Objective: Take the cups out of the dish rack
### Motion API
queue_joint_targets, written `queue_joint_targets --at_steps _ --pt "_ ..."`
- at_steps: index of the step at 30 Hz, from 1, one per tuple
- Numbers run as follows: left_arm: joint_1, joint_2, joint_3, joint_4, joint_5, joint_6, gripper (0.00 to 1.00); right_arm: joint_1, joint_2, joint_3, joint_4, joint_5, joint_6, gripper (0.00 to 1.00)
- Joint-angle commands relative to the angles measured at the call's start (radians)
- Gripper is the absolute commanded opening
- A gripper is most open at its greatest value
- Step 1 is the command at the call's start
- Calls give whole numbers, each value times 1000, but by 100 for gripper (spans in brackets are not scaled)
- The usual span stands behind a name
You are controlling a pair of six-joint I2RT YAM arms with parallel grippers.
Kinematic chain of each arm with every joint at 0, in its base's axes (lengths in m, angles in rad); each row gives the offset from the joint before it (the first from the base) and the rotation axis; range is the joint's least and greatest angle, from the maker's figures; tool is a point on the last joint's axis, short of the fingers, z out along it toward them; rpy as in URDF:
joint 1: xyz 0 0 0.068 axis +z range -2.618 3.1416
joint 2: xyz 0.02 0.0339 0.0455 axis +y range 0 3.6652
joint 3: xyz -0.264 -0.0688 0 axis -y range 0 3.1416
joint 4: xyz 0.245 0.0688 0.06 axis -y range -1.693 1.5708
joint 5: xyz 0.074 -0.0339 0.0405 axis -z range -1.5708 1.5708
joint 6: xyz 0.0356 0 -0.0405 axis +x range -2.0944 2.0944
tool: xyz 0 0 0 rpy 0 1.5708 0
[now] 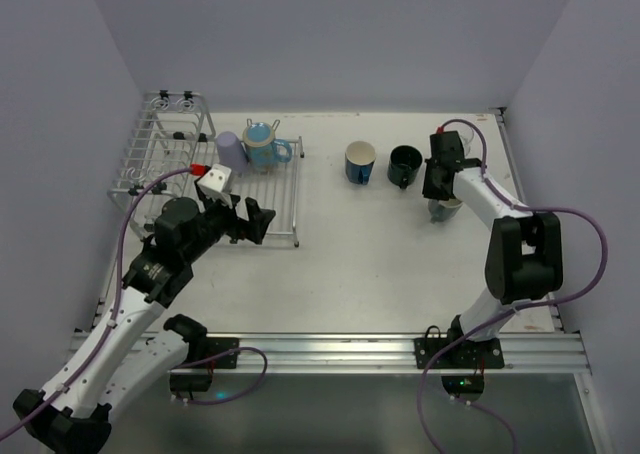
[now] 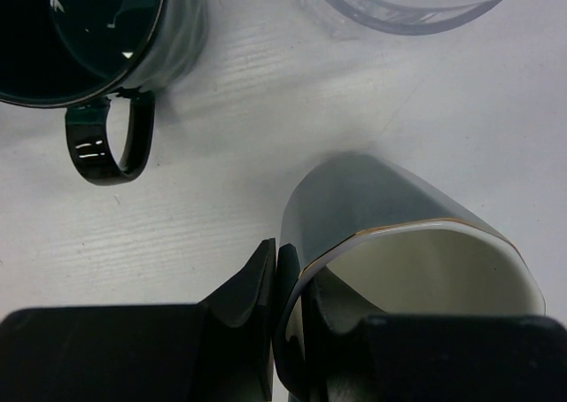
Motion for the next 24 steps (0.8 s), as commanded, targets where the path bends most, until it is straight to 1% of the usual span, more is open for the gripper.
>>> queue_joint_targets --at_steps 1,4,5,6,8,9,11,12,13,15,17,19,21,23,24 --pt "-4 14 10 -7 -18 19 100 -4 23 77 -26 21 -37 1" --pt "-3 26 21 -9 -60 11 100 -4 37 85 -28 3 -37 15" --pt "-4 36 30 -9 -69 8 100 -4 37 88 -28 -4 -37 21" --pt "-4 42 36 -10 -77 3 100 -4 34 90 -28 -8 -37 24" --pt "-4 59 53 -14 -95 -20 100 -4 18 90 -31 -11 -37 33" --pt "-4 66 59 -14 -97 -29 100 -4 8 88 -34 -10 -37 42" --pt "-4 89 84 -17 -101 -60 100 -4 -33 91 -45 -19 -26 53" --pt "-4 97 94 -18 -130 -70 100 -6 -53 90 -45 -25 -24 64" --pt "-4 106 105 -20 -147 -92 100 -5 -74 91 -43 -34 -21 68" --pt "-4 135 140 -20 -172 -121 100 -6 -145 88 -40 -57 -18 72" --pt "-4 178 170 -3 -208 -161 100 -4 -197 77 -33 -91 -9 77" --pt "-6 215 188 34 -245 -182 100 -3 -283 50 -5 -125 -2 81" --pt "-6 276 222 51 -297 -198 100 5 -338 28 19 -174 14 82" --pt "-6 345 240 120 -359 -205 100 31 -426 -22 87 -212 37 84" --pt "-6 376 252 146 -385 -210 100 41 -453 -39 111 -265 43 86"
